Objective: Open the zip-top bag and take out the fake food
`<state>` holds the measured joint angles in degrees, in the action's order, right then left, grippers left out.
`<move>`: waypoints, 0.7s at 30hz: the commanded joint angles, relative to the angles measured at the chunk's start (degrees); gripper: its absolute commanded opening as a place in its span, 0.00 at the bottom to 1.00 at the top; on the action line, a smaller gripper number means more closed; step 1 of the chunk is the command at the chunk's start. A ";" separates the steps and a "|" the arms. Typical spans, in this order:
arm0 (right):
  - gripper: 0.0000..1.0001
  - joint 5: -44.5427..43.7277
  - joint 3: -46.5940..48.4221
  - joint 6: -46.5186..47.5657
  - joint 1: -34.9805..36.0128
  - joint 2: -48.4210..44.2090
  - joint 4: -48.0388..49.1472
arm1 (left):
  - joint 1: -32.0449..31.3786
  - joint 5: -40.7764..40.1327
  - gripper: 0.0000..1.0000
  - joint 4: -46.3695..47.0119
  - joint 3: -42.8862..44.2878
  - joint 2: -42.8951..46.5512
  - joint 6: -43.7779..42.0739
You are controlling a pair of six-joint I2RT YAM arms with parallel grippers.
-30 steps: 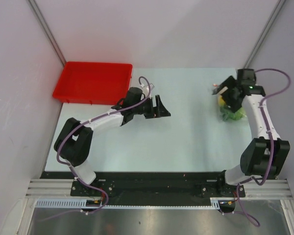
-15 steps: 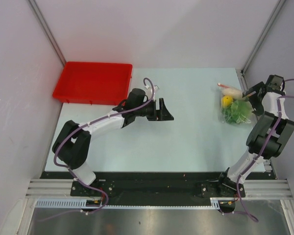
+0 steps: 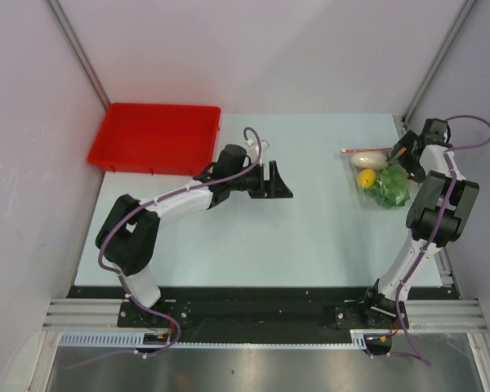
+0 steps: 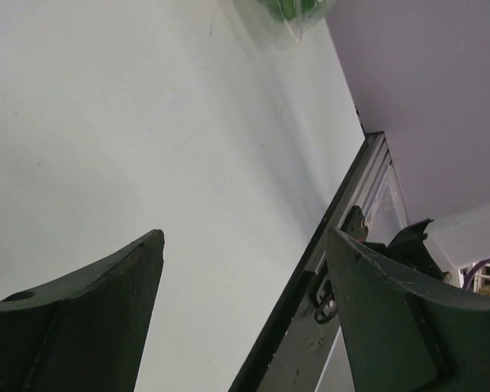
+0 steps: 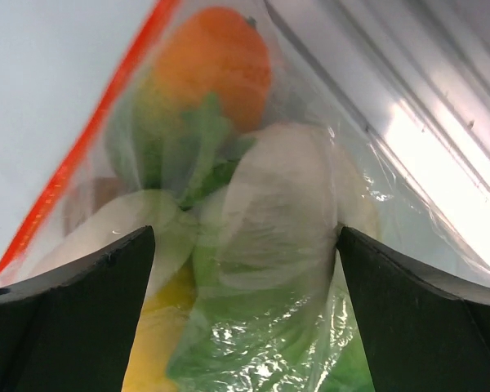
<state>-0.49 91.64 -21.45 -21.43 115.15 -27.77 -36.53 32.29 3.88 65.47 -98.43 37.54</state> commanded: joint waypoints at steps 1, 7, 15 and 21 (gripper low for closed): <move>1.00 4.54 -7.42 -2.37 2.70 -3.70 -5.45 | 0.59 0.23 0.84 4.55 5.01 -3.25 2.70; 1.00 7.52 -11.48 -5.18 12.98 -11.26 -10.98 | 1.64 3.29 0.79 16.23 5.46 -10.10 12.35; 1.00 10.15 -15.78 -13.61 22.82 -18.56 -14.33 | 3.92 1.02 0.77 21.35 4.67 -13.72 18.09; 1.00 14.56 -16.40 -13.80 23.01 -21.19 -15.91 | 6.21 -3.99 0.72 17.50 0.18 -8.36 15.38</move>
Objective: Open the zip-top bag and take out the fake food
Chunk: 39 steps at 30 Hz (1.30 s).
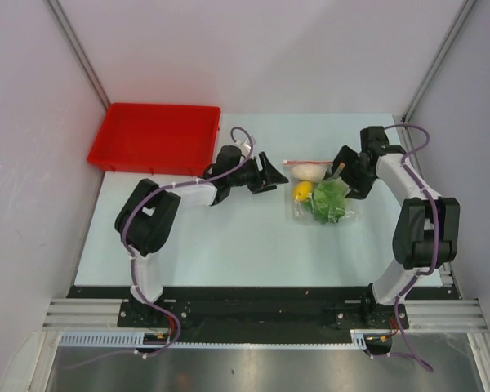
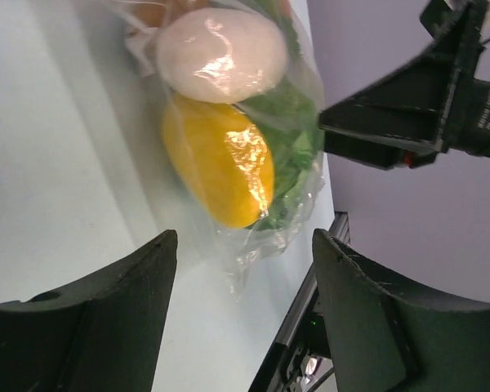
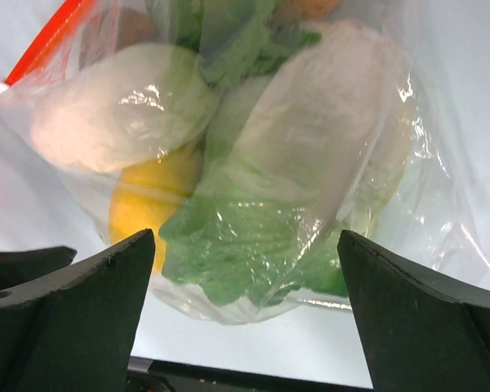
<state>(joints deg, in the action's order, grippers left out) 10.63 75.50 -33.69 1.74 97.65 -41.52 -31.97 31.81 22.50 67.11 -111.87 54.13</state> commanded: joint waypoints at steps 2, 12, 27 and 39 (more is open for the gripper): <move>1.00 2.38 -0.27 0.20 -0.77 -5.61 -2.43 | 2.25 -3.69 0.72 -4.38 0.47 4.04 -3.15; 1.00 5.36 -0.18 1.79 -10.78 -2.39 6.61 | 3.31 -4.30 0.55 3.16 10.31 -8.60 2.47; 1.00 8.62 0.78 2.49 -10.09 4.05 12.25 | 3.40 -9.23 0.56 -2.29 27.02 -22.33 4.93; 1.00 7.21 0.79 6.27 -10.09 3.17 9.62 | 3.75 -4.13 0.36 3.24 33.51 -28.92 7.48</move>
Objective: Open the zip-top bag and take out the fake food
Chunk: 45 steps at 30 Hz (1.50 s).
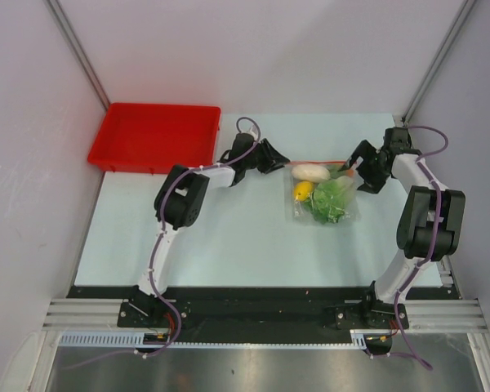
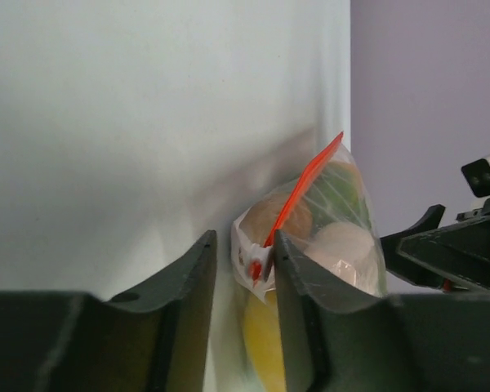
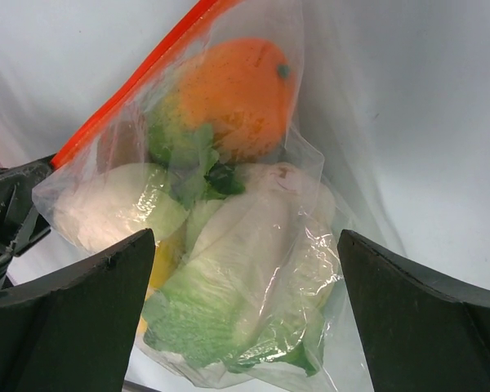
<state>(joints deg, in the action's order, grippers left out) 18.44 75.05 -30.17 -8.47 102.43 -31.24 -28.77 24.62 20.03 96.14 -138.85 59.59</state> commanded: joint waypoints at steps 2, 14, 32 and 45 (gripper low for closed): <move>1.00 -0.07 1.24 3.62 0.21 -1.71 -0.57 | 0.65 5.78 0.29 6.94 5.98 -3.00 2.81; 1.00 4.14 4.32 14.09 1.44 -7.24 1.87 | 1.53 16.41 0.00 8.01 5.46 8.06 -4.03; 1.00 39.59 4.50 33.56 5.22 -8.30 29.14 | -2.95 18.09 0.00 -8.67 5.20 21.86 -17.31; 0.99 49.86 4.50 66.38 6.18 -7.07 23.33 | -4.89 20.20 0.00 -17.48 6.69 26.87 -26.02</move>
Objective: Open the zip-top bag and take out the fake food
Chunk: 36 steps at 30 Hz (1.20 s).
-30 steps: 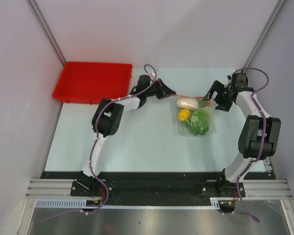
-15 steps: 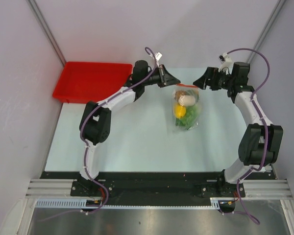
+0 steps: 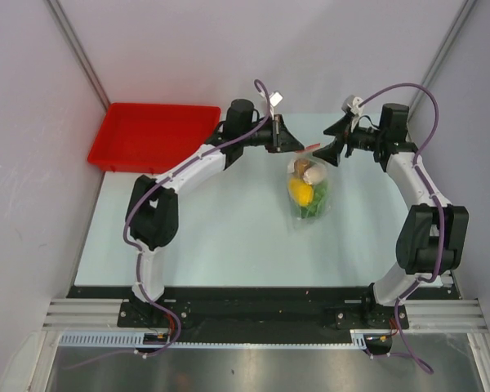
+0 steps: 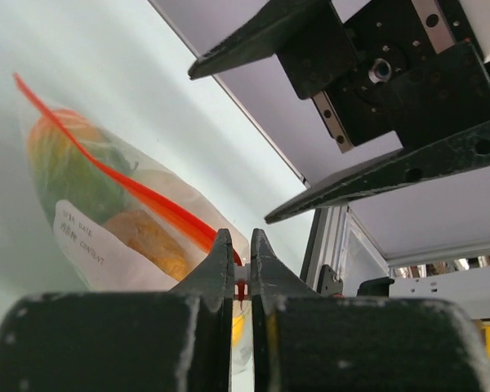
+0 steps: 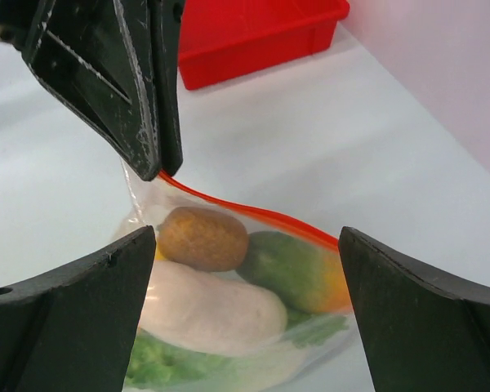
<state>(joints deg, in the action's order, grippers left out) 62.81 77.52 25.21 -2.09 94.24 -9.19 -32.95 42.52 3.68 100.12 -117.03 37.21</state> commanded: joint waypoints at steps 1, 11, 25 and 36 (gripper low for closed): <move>0.98 5.75 2.11 10.82 -0.28 1.30 2.85 | -0.71 2.30 0.00 -1.22 2.80 5.23 -3.81; 0.90 5.58 3.78 20.13 4.36 4.37 -0.56 | -2.64 2.83 0.00 -3.24 5.44 5.50 -5.31; 0.72 9.62 3.87 28.04 6.04 5.34 -10.93 | -2.91 -1.04 0.00 -4.65 5.44 6.38 -5.04; 0.55 11.99 3.87 27.96 9.29 6.13 -11.90 | -2.91 -1.74 0.00 -6.40 5.35 6.99 -6.19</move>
<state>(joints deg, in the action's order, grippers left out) 70.81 79.22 52.23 5.58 99.85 -20.01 -35.51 41.54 -4.82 102.26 -115.26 32.45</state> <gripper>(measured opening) 0.610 0.052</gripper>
